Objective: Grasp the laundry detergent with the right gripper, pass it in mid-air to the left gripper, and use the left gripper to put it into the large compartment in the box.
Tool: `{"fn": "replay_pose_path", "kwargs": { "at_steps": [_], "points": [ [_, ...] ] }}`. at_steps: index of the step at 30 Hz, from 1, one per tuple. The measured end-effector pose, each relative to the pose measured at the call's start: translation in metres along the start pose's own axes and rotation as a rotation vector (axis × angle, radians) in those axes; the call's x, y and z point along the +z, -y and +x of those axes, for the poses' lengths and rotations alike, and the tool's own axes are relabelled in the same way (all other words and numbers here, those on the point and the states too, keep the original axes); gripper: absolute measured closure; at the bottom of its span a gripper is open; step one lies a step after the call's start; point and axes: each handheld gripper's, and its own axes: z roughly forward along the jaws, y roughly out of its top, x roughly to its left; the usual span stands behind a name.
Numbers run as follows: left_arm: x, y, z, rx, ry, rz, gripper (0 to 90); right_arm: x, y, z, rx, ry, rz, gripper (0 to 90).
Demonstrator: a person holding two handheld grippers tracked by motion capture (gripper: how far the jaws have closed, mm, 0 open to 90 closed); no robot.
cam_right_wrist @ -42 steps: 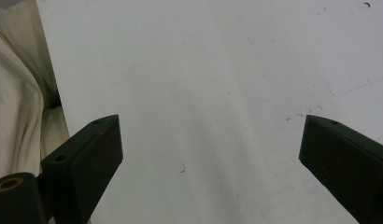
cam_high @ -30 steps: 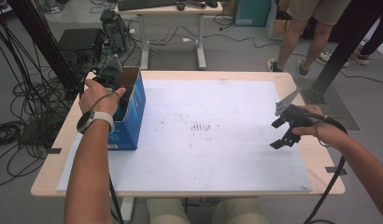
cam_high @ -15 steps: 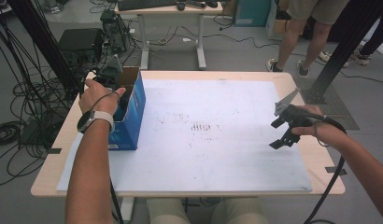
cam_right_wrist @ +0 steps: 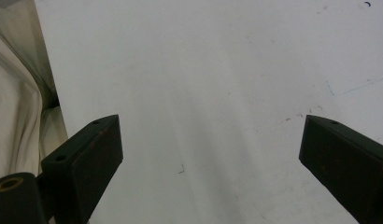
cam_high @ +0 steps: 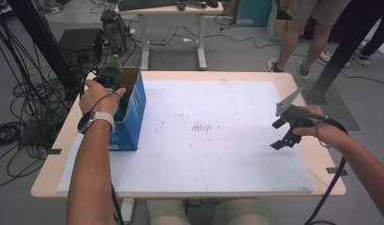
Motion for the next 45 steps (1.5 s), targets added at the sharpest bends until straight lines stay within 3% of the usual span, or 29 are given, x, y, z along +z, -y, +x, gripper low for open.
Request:
{"fn": "replay_pose_path", "kwargs": {
  "at_steps": [45],
  "points": [
    [-0.0003, 0.0025, 0.0001, -0.006, -0.005, -0.007, 37.3, -0.0007, 0.0001, 0.0013, -0.001, 0.000, -0.002, 6.1]
  ]
}}
